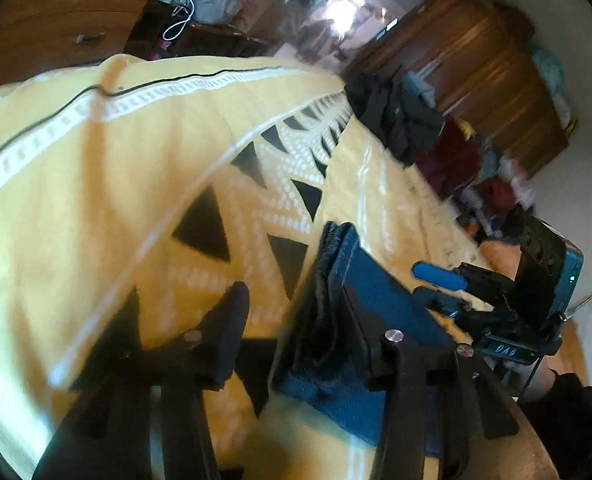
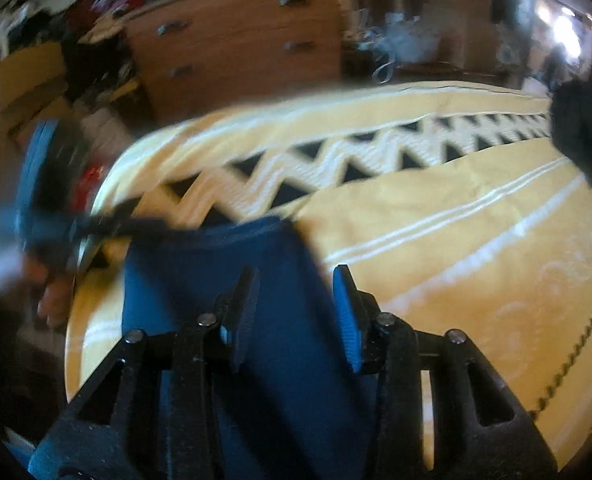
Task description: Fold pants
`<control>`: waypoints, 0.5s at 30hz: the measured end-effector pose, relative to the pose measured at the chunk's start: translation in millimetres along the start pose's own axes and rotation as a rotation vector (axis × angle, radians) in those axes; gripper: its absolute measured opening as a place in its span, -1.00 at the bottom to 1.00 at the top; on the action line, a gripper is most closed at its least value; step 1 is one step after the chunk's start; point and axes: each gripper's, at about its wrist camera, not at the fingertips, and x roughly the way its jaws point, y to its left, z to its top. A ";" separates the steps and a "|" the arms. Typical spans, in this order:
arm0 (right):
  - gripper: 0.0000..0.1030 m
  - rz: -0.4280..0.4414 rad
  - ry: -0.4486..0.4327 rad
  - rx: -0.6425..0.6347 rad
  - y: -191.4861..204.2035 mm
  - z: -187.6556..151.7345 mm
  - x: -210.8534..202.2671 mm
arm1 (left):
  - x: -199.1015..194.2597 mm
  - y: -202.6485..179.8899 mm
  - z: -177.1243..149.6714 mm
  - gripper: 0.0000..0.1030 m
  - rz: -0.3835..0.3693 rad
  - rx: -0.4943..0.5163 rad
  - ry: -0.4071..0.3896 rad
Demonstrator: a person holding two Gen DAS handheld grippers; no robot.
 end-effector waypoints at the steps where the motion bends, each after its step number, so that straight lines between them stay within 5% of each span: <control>1: -0.31 0.009 0.010 0.018 -5.2 -2.1 2.7 | -1.0 -2.0 1.1 -0.04 0.008 0.006 -0.004; 7: -0.28 0.058 0.088 0.059 -18.3 2.4 37.6 | -19.5 7.8 -5.5 0.01 0.024 -0.046 -0.061; 11: -1.00 0.030 0.099 0.037 -19.9 4.1 37.5 | -19.6 6.5 -8.0 0.01 0.033 -0.041 -0.076; 15: -0.98 -0.006 0.062 0.043 -25.6 12.1 26.3 | -19.6 3.7 -8.5 0.02 0.046 -0.026 -0.090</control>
